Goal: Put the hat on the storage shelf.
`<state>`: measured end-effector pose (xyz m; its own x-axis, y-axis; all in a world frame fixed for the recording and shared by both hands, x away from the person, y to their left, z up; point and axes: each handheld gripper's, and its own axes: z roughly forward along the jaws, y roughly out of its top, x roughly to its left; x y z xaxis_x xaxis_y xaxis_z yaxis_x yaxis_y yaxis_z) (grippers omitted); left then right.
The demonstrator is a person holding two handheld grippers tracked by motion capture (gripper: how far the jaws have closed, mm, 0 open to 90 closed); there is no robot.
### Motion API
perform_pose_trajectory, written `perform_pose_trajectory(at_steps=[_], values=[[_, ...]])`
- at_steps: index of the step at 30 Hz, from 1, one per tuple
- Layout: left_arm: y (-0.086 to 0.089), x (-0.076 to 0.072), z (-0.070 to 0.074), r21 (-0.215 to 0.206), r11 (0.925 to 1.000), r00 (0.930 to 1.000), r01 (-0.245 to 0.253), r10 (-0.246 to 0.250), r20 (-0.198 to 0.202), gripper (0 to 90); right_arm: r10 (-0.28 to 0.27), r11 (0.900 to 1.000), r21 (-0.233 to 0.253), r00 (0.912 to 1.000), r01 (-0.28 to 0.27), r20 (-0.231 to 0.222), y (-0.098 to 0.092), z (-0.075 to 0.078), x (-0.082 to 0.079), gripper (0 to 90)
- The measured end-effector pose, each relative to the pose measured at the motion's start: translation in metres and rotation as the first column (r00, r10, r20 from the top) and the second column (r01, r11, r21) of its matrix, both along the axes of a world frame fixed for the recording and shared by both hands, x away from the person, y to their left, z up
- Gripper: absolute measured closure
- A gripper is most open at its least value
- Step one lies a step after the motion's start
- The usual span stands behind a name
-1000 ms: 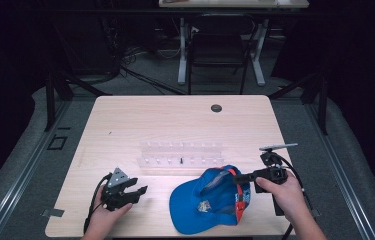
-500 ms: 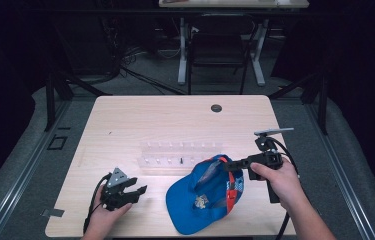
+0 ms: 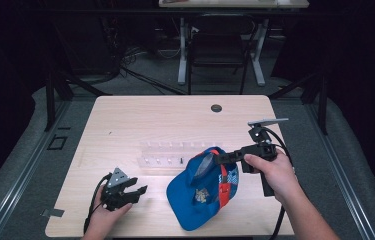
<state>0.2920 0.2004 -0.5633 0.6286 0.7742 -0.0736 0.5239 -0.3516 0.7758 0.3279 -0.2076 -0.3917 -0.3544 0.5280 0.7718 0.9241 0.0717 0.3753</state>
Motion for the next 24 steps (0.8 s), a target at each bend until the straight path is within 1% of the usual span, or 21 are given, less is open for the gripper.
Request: perform_pose_trajectory(at_steps=[2,3,6,7,10,12,15,16,17,20,21,24], values=[[0.0,0.0,0.0,0.002,1.0,1.0,0.003,-0.003,0.001,48.3,0.008,1.0,0.013,1.0,-0.008,-0.003,0.002,0.002,0.0,77.8],[0.0,0.0,0.0,0.001,1.0,1.0,0.004,-0.004,0.0,48.4,0.015,0.999,0.035,0.9998,-0.015,-0.009,0.004,0.005,0.0,77.9],[-0.001,0.0,0.0,-0.003,1.0,1.0,0.006,-0.006,-0.002,49.0,0.021,0.999,0.048,0.9996,-0.021,-0.018,0.005,0.007,0.001,77.9],[-0.001,0.0,0.0,-0.002,1.0,1.0,0.007,-0.007,-0.001,49.5,0.027,0.997,0.066,0.9994,-0.026,-0.022,0.007,0.009,0.001,77.9],[-0.001,0.0,0.0,0.005,1.0,1.0,0.008,-0.008,-0.003,49.6,0.026,0.997,0.07,0.9994,-0.024,-0.021,0.009,0.012,0.002,77.9],[-0.002,-0.001,0.0,0.003,0.9999,0.9999,0.011,-0.011,-0.004,49.6,0.029,0.996,0.085,0.9995,-0.027,-0.014,0.011,0.015,0.001,77.9],[-0.002,-0.001,0.0,0.004,0.9999,0.9999,0.012,-0.012,-0.001,49.4,0.023,0.995,0.1,0.9997,-0.022,-0.01,0.014,0.017,0.001,77.9],[-0.002,-0.001,0.0,0.004,1.0,1.0,0.009,-0.009,0.003,48.7,0.028,0.994,0.105,0.9995,-0.027,-0.013,0.014,0.018,0.002,77.9],[-0.002,-0.001,0.0,0.004,1.0,0.9999,0.008,-0.008,0.008,47.1,0.021,0.993,0.119,0.9997,-0.02,-0.01,0.016,0.018,0.002,77.9],[-0.002,-0.001,0.0,0.002,1.0,0.9999,0.006,-0.006,0.01,46.1,0.022,0.992,0.121,0.9997,-0.02,-0.014,0.017,0.02,0.003,77.9],[-0.003,-0.001,0.001,0.002,1.0,0.9999,0.008,-0.008,0.009,46.1,0.025,0.992,0.122,0.9997,-0.024,-0.008,0.018,0.02,0.004,77.9],[-0.004,-0.002,0.002,-0.008,0.9999,0.9999,0.011,-0.011,0.013,44.7,0.022,0.99,0.136,0.9997,-0.021,-0.008,0.02,0.022,0.005,77.9]])
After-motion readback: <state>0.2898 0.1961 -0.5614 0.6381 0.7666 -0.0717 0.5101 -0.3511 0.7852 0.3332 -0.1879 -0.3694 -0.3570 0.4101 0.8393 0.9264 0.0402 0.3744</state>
